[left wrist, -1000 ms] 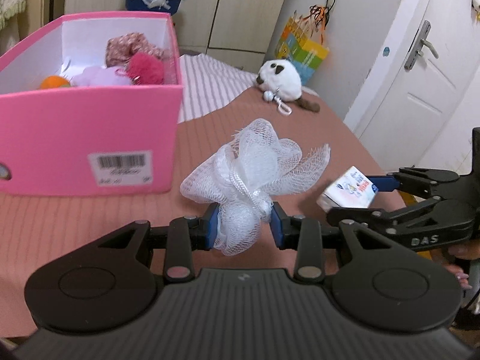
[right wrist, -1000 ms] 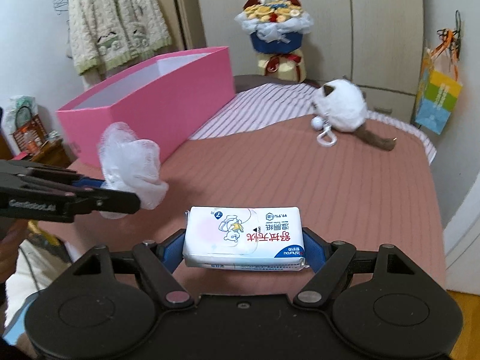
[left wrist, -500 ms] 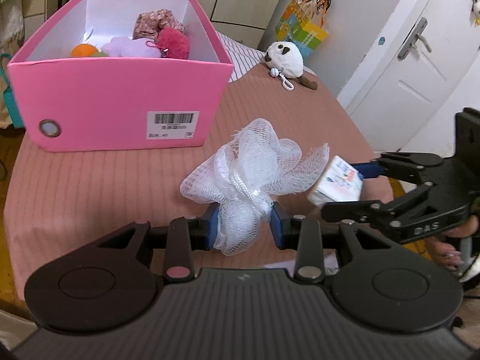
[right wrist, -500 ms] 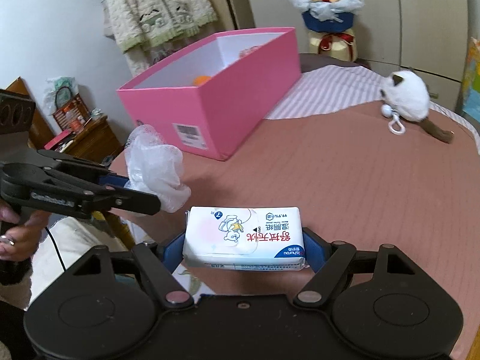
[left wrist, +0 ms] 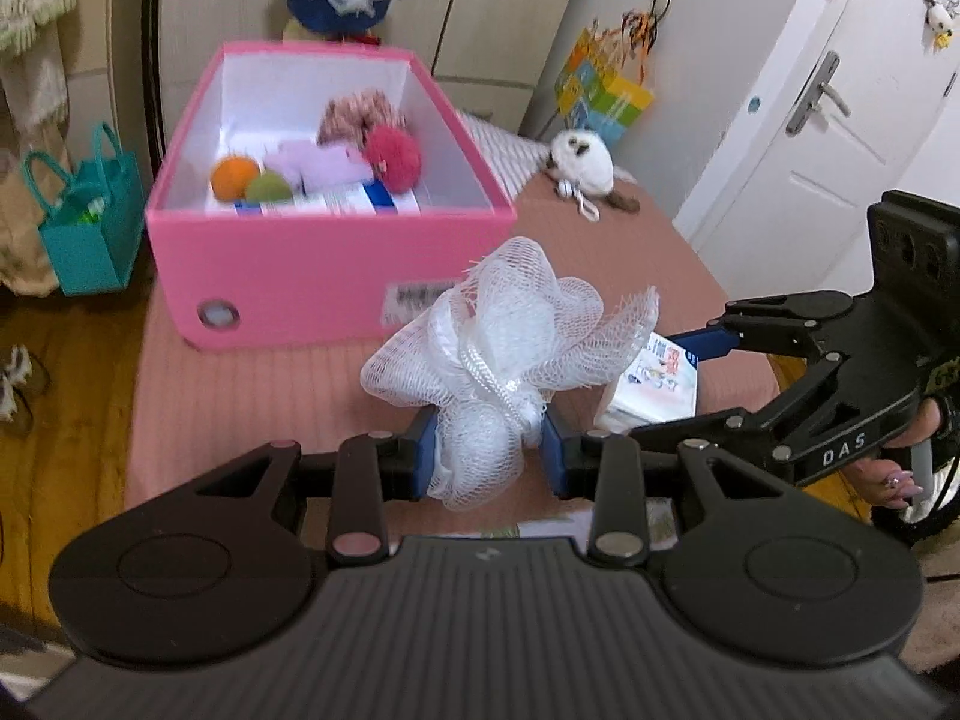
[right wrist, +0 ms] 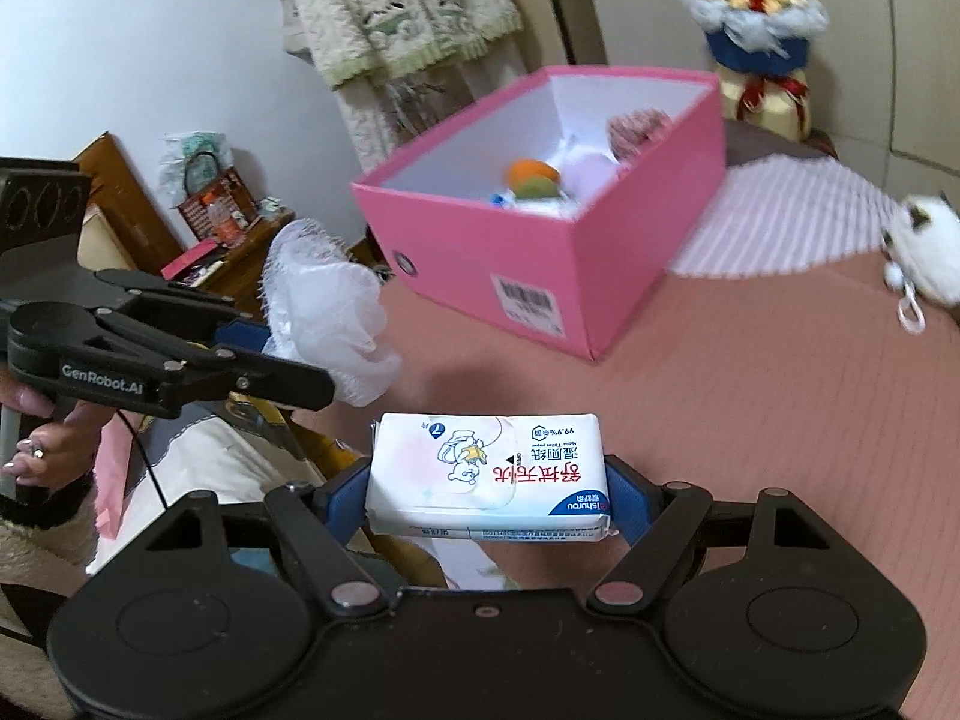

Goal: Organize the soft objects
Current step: 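Lift and carry the bath puff and wipes pack over the box with both tools, then open both tools over the pink box to drop puff and wipes pack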

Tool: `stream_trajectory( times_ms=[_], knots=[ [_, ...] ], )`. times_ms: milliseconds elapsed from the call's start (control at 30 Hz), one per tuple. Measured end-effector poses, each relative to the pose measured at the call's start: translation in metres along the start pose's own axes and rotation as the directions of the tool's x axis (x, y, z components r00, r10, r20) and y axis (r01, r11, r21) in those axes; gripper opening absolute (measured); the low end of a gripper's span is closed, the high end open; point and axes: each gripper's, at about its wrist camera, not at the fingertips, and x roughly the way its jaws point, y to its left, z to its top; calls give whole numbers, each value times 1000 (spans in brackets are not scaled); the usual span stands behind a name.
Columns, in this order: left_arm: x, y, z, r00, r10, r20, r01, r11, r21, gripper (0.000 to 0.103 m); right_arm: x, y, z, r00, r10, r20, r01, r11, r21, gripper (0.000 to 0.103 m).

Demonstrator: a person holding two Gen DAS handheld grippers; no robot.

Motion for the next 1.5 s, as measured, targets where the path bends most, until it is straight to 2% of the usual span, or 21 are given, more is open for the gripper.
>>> stream_trajectory(
  times_ms=[200,300,433,567,700,833,933,1000,1067,1200,1333,1500],
  knots=[
    [-13,12,28,996,0,88,-1,1000,9,34,-7,18,30,996,-41,76,48,995,-85,83],
    [-13,15,39,990,25,136,-28,999,21,34,-10,25,47,991,-58,124,76,987,-142,83],
    [-8,28,52,984,14,176,-11,1000,-18,34,-7,28,66,981,-65,183,103,973,-204,83],
    [-2,39,73,970,74,232,-69,997,-32,34,3,27,89,974,-55,222,112,961,-253,83],
    [14,52,102,966,102,236,-93,994,-51,34,21,23,113,965,-72,253,157,931,-330,83],
    [41,62,133,969,135,209,-126,991,-52,34,45,9,144,979,-49,197,118,926,-359,83],
    [72,71,157,977,153,148,-144,987,-70,34,64,2,163,986,-42,163,104,911,-400,83],
    [90,75,168,972,196,132,-189,980,-61,34,79,-2,172,989,-58,135,112,891,-440,83],
    [107,77,175,963,233,133,-231,972,-29,34,96,-8,179,995,-49,83,84,866,-493,83],
    [138,89,187,957,284,60,-282,959,-42,34,130,-33,195,1000,-24,-1,21,879,-477,83],
    [153,104,195,955,295,15,-292,951,-97,35,151,-44,202,998,-49,-33,25,854,-519,83],
    [164,111,202,945,327,-20,-327,937,-123,40,168,-51,216,995,-67,-78,17,853,-521,86]
  ],
)
